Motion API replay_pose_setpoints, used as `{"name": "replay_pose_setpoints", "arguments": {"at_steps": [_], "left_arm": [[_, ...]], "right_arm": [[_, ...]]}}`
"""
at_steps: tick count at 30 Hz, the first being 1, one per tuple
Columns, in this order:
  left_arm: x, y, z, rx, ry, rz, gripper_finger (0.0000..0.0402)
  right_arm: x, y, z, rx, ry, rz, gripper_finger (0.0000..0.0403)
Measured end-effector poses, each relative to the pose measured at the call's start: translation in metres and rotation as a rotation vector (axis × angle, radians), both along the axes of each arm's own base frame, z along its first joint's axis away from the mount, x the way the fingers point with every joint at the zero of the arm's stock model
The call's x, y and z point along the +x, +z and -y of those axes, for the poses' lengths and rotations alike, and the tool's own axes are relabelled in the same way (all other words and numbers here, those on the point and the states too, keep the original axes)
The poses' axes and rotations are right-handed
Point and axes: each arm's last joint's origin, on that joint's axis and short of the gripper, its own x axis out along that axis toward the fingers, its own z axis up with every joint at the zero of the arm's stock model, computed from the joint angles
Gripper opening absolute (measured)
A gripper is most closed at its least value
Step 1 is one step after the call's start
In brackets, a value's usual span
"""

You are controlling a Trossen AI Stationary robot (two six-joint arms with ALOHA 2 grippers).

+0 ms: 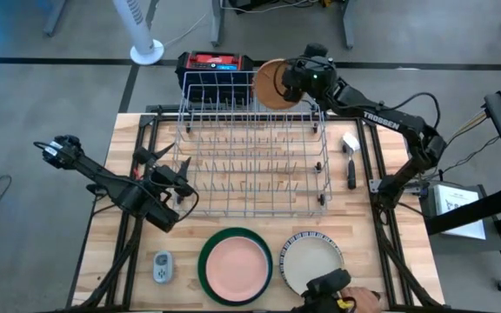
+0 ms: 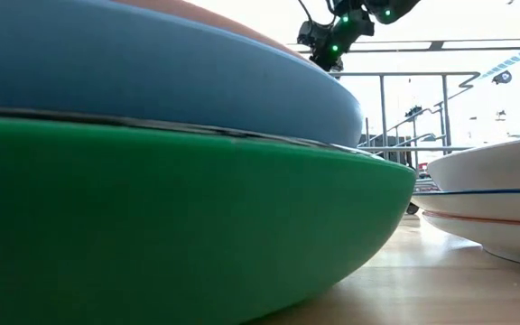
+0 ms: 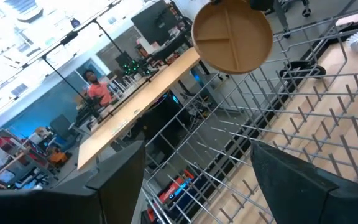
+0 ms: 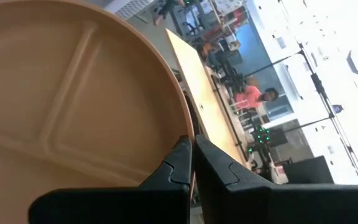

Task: Sort dishes
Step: Put the brown plate into the dish rack

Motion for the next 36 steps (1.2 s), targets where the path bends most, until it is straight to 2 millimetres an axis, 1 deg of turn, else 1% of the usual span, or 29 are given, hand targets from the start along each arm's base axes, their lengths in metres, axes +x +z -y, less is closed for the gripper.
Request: {"name": "replay_pose_setpoints", "arguments": {"at_steps": [2,8,12,15,18,21,23,28,33,36], "left_arm": [[0.000,0.000,0.000,-0.005,-0.001,-0.019,0.0280],[0.000,0.000,0.000,0.006,-0.002,-0.026,0.0280],[0.001,0.002,0.000,0.059,-0.004,0.021,0.0280],[0.001,0.003,0.000,0.087,-0.005,0.047,0.0280],[0.002,0.003,-0.001,0.082,0.005,0.065,0.0280],[0.003,0.004,-0.005,0.070,0.028,0.090,0.0280],[0.005,0.003,-0.007,0.051,0.046,0.125,0.0280],[0.012,0.004,-0.010,-0.015,0.084,0.226,0.0280],[0.018,0.010,-0.008,-0.146,0.088,0.190,0.0275],[0.029,0.015,-0.002,-0.240,0.035,0.123,0.0265]], "right_arm": [[0.001,0.000,0.002,-0.002,-0.033,0.033,0.0000],[-0.006,0.011,-0.004,-0.018,-0.298,0.114,0.0000],[-0.011,0.016,-0.015,0.063,-0.346,0.194,0.0000],[-0.013,0.018,-0.020,0.146,-0.389,0.311,0.0000],[-0.018,0.015,-0.023,0.217,-0.457,0.371,0.0000],[-0.023,0.009,-0.026,0.272,-0.515,0.363,0.0000],[-0.027,0.003,-0.029,0.304,-0.553,0.327,0.0000],[-0.030,-0.006,-0.038,0.400,-0.522,0.209,0.0000],[-0.032,-0.001,-0.057,0.480,-0.396,0.122,0.0000],[-0.034,0.007,-0.074,0.468,-0.341,0.089,0.0000]]}}
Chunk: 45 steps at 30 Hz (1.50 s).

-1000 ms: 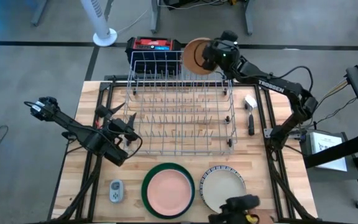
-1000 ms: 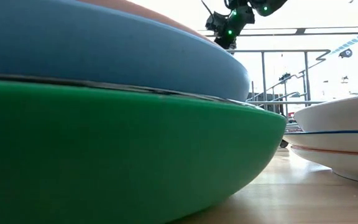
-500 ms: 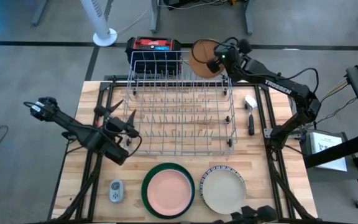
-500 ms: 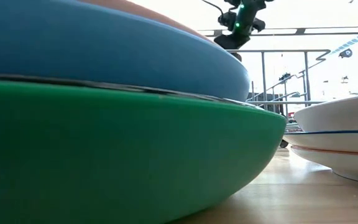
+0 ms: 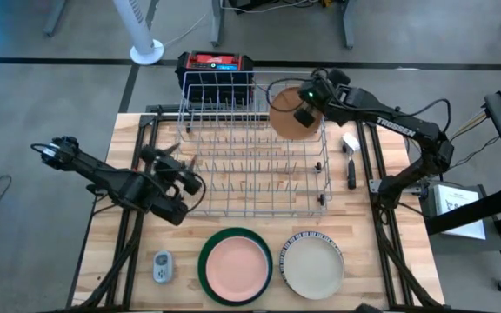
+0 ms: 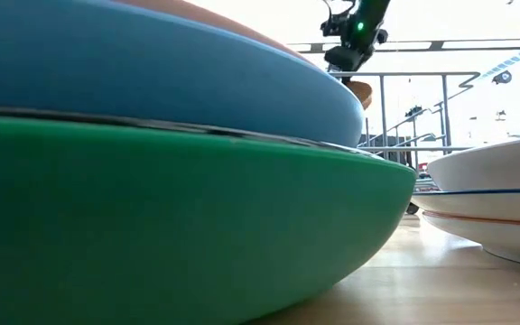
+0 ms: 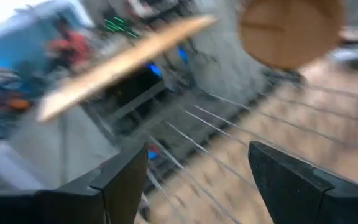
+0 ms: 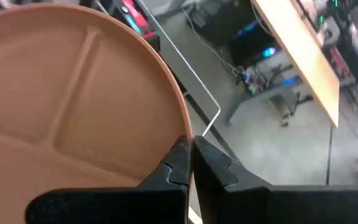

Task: Sort dishes
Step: Put the brown plate into the dish rack

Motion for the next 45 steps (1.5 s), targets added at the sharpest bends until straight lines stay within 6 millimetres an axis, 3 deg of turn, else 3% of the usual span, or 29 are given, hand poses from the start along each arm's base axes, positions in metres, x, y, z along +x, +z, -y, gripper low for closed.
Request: {"name": "replay_pose_setpoints", "arguments": {"at_steps": [4,8,14,19,27,35,41,45], "left_arm": [[0.028,0.013,0.017,-0.090,-0.321,-0.115,0.0249],[0.046,0.034,0.023,0.037,-0.583,-0.116,0.0237],[0.044,0.049,-0.003,0.113,-0.523,-0.099,0.0233],[0.047,0.048,-0.030,0.079,-0.463,-0.092,0.0233],[0.054,0.050,-0.067,0.025,-0.399,-0.020,0.0233],[0.066,0.047,-0.090,-0.110,-0.703,0.101,0.0233],[0.072,0.037,-0.116,-0.163,-0.513,0.122,0.0233],[0.079,0.031,-0.125,-0.200,-0.583,0.122,0.0235]], "right_arm": [[-0.007,0.014,-0.022,-0.068,0.043,-0.035,0.0000],[-0.015,0.028,-0.044,-0.110,0.099,-0.015,0.0000],[-0.029,0.040,-0.077,-0.136,0.197,0.064,0.0000],[-0.034,0.032,-0.094,-0.243,0.183,0.104,0.0000],[-0.025,-0.002,-0.097,-0.382,0.125,0.175,0.0000],[-0.014,-0.023,-0.101,-0.488,0.177,0.279,0.0000],[-0.013,-0.031,-0.115,-0.633,0.249,0.315,0.0000],[-0.014,-0.031,-0.122,-0.673,0.272,0.330,0.0000]]}}
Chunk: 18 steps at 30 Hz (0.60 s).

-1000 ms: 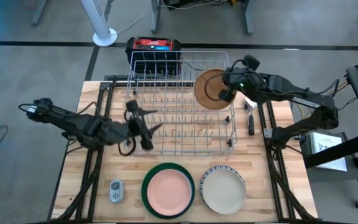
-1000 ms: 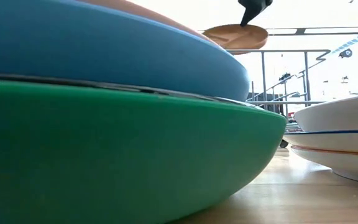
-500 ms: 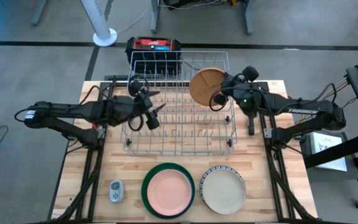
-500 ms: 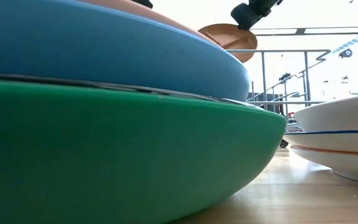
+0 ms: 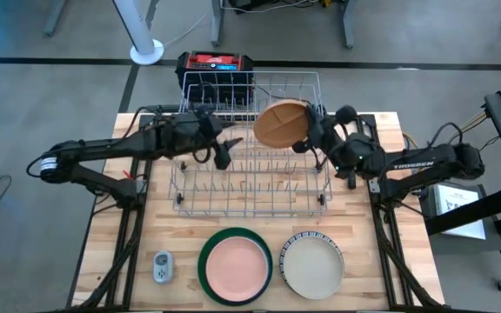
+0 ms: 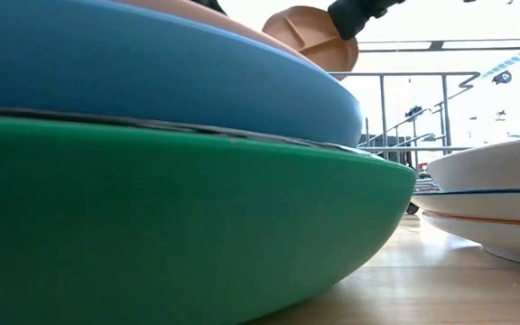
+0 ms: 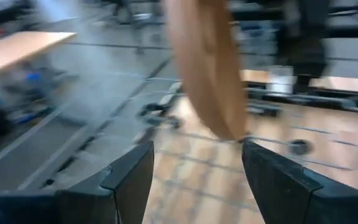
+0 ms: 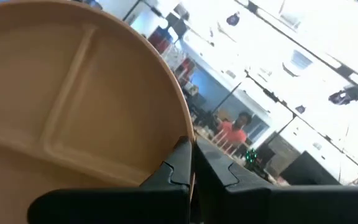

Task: Sort dishes
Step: Put the brown plate into the dish rack

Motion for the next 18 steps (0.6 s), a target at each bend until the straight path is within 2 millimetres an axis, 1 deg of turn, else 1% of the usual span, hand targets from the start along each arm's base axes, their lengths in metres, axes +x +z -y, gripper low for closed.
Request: {"name": "replay_pose_setpoints", "arguments": {"at_steps": [3,5,12,16,18], "left_arm": [[0.008,-0.002,-0.003,-0.033,-0.129,0.041,0.0243],[0.013,-0.004,-0.007,-0.056,-0.179,0.060,0.0250],[0.029,-0.020,-0.027,-0.104,-0.128,0.075,0.0271],[0.038,-0.024,-0.032,-0.096,-0.136,0.116,0.0271],[0.042,-0.026,-0.033,-0.089,-0.153,0.133,0.0264]], "right_arm": [[0.000,0.000,-0.001,-0.001,0.006,-0.003,0.0000],[0.001,-0.001,-0.001,-0.002,0.019,-0.001,0.0000],[0.002,-0.002,-0.003,0.001,0.036,0.005,0.0000],[0.003,-0.001,-0.004,0.013,0.087,0.038,0.0000],[0.003,-0.001,-0.004,0.026,0.099,0.061,0.0000]]}}
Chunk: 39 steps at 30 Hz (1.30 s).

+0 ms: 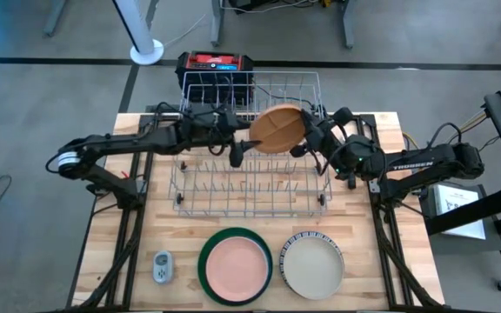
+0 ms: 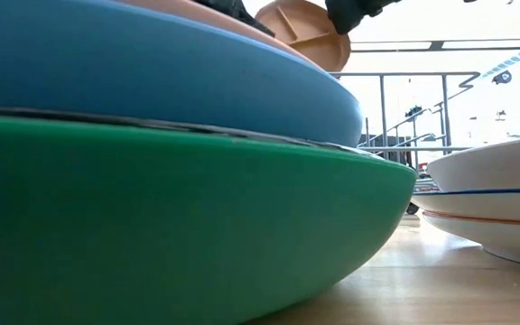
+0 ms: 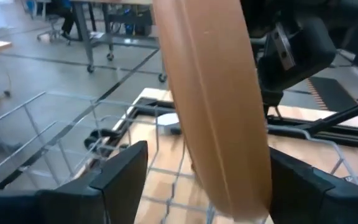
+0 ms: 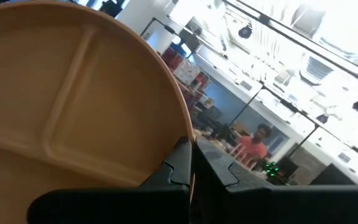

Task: Sort dishes
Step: Put the brown plate into the dish rack

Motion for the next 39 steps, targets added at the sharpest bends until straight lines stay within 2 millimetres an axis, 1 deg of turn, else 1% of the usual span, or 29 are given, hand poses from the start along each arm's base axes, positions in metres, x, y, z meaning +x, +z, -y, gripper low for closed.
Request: {"name": "replay_pose_setpoints", "arguments": {"at_steps": [2,4,7,8,9,11,15,19,21,23,25,27,29,31,32,33,36,39], "left_arm": [[0.001,0.000,0.000,0.022,-0.005,0.001,0.0242],[0.001,0.001,-0.001,0.047,-0.007,0.013,0.0204],[0.001,0.001,-0.001,0.072,-0.005,0.008,0.0113],[0.000,0.002,-0.002,0.076,0.021,0.008,0.0081],[0.000,0.002,-0.004,0.084,0.038,0.007,0.0070],[-0.002,0.002,-0.008,0.094,0.051,0.002,0.0059],[-0.006,0.001,-0.017,0.118,0.053,-0.023,0.0055],[-0.013,0.001,-0.030,0.145,0.003,-0.037,0.0052],[-0.018,0.001,-0.037,0.153,-0.113,-0.029,0.0043],[-0.023,0.003,-0.043,0.170,-0.204,-0.007,0.0043],[-0.028,0.003,-0.050,0.193,-0.290,0.008,0.0043],[-0.032,0.004,-0.056,0.223,-0.314,0.014,0.0043],[-0.034,0.005,-0.059,0.260,-0.308,0.023,0.0043],[-0.033,0.007,-0.060,0.292,-0.307,0.034,0.0043],[-0.033,0.007,-0.060,0.304,-0.308,0.039,0.0043],[-0.033,0.007,-0.060,0.313,-0.309,0.040,0.0043],[-0.034,0.007,-0.060,0.320,-0.299,0.037,0.0043],[-0.034,0.007,-0.061,0.324,-0.297,0.028,0.0043]], "right_arm": [[0.000,0.000,0.000,0.016,0.004,0.019,0.0000],[0.000,-0.001,-0.001,0.041,0.012,0.048,0.0000],[0.000,-0.001,-0.004,0.071,0.027,0.084,0.0000],[0.000,-0.002,-0.004,0.083,0.027,0.091,0.0000],[0.000,-0.002,-0.005,0.096,0.040,0.104,0.0000],[0.001,-0.004,-0.006,0.130,0.055,0.132,0.0000],[0.000,-0.007,-0.009,0.207,0.079,0.185,0.0000],[-0.008,-0.006,-0.017,0.286,0.130,0.210,0.0013],[-0.017,-0.003,-0.020,0.321,0.115,0.229,0.0031],[-0.027,0.000,-0.022,0.358,0.111,0.240,0.0054],[-0.035,-0.001,-0.026,0.412,0.131,0.225,0.0080],[-0.042,-0.004,-0.028,0.479,0.187,0.202,0.0106],[-0.045,-0.005,-0.030,0.565,0.301,0.201,0.0134],[-0.040,-0.011,-0.033,0.610,0.409,0.170,0.0162],[-0.036,-0.014,-0.035,0.612,0.424,0.146,0.0174],[-0.032,-0.019,-0.037,0.603,0.417,0.116,0.0186],[-0.018,-0.031,-0.038,0.534,0.295,0.082,0.0218],[-0.004,-0.039,-0.042,0.474,0.268,0.037,0.0243]]}}
